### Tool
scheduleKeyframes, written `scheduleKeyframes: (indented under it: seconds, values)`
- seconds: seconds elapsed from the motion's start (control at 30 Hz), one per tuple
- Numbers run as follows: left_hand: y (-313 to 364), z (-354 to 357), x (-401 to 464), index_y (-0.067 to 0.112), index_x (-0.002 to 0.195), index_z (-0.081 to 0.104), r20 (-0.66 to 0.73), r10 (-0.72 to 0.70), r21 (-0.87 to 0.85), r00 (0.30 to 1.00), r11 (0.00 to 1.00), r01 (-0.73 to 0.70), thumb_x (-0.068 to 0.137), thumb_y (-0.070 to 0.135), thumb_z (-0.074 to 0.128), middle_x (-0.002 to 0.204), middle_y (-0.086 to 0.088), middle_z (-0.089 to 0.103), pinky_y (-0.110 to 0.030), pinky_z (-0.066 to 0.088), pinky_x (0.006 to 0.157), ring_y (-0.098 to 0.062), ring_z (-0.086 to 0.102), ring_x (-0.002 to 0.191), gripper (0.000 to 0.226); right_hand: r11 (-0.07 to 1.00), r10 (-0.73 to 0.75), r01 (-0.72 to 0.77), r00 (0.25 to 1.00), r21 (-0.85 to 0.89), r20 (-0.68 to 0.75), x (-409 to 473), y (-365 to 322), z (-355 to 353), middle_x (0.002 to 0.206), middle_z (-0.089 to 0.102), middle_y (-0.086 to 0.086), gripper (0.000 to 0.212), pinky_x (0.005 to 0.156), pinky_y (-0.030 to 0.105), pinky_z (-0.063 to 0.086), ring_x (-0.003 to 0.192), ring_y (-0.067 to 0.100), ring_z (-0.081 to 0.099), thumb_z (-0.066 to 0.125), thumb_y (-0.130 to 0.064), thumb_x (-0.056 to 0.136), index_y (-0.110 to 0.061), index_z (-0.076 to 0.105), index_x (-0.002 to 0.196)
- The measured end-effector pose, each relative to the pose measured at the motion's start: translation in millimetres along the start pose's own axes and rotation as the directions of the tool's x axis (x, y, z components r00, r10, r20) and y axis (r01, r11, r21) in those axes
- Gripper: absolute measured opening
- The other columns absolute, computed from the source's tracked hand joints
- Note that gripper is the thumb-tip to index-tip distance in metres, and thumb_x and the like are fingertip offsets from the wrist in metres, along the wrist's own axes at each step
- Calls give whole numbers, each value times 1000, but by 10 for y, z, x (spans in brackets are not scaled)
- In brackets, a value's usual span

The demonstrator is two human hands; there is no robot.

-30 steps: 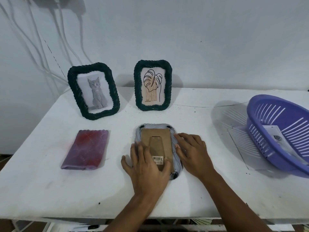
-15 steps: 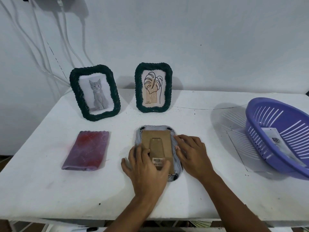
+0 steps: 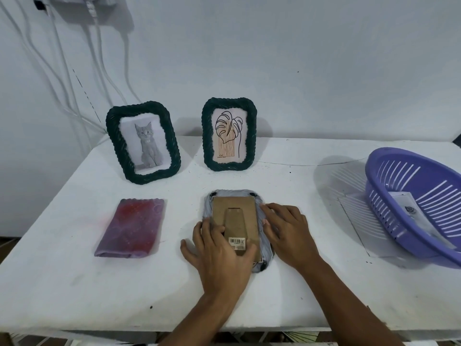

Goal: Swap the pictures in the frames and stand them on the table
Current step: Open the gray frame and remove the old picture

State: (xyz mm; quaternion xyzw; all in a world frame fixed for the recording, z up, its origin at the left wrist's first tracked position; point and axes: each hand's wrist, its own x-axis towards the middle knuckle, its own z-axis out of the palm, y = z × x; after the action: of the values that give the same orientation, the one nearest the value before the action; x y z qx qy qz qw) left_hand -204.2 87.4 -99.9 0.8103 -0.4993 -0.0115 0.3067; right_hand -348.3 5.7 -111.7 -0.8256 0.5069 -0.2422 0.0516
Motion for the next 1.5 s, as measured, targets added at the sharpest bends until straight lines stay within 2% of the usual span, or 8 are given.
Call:
scheduleKeyframes:
  seconds: [0.27,0.4,0.5,0.63,0.77,1.0,1.17,1.5]
  values:
    - [31,-155,28,18,99,56,13,-38,-220,999,975,40,58,60,51,130,0,52,-54,14,109,-20,38,129,59,1000,0,0,1000,-9,28,11,-8,-29,126,58,-5,46,87,41,44,113,23,48,30,-41,94,-24,55,130]
    - [1,-343,111,24,101,51,63,-77,-415,995,905,96,55,60,54,128,8,51,-47,29,106,-15,45,121,59,1000,1,-1,1000,-7,17,15,2,-15,125,59,-5,45,87,40,44,112,24,49,32,-41,95,-24,56,129]
    - [-28,-508,199,29,105,47,120,-126,-615,985,769,173,58,52,68,124,22,45,-46,54,84,-15,58,106,56,1000,-12,12,1000,-1,-7,10,12,-3,122,62,-4,43,85,41,47,109,25,52,35,-39,95,-21,59,126]
    - [-150,-694,353,23,109,51,73,-171,-660,983,730,176,68,41,74,128,15,44,-39,57,78,-19,60,104,50,1000,-25,25,999,8,-35,4,32,9,119,64,-3,41,82,40,48,103,27,55,37,-35,94,-18,61,123]
    - [-409,-797,522,27,103,48,57,-196,-602,979,775,190,71,31,75,118,6,51,-34,53,77,-17,58,101,42,999,-40,41,997,4,-69,43,78,-5,117,65,0,41,77,40,49,97,30,57,39,-32,92,-14,64,119]
    - [-722,-694,505,16,97,54,101,-210,-302,973,925,231,51,60,61,94,0,59,-49,52,77,-23,56,91,64,999,-35,36,996,9,-85,110,191,-39,115,66,1,41,73,43,50,94,32,57,39,-31,92,-13,64,120]
    - [-694,-561,423,8,103,56,56,-143,-78,988,986,147,63,42,76,106,-5,56,-45,31,92,-28,46,107,56,1000,0,1,999,24,-53,102,173,-47,116,66,1,42,74,43,49,96,31,57,38,-32,92,-13,64,120]
    - [-746,-459,421,5,102,57,67,-120,88,991,990,114,59,62,67,118,-13,54,-50,29,93,-33,39,116,72,952,259,-247,965,181,-42,151,-72,-140,113,63,-3,39,86,41,40,107,27,52,44,-46,90,-21,66,109]
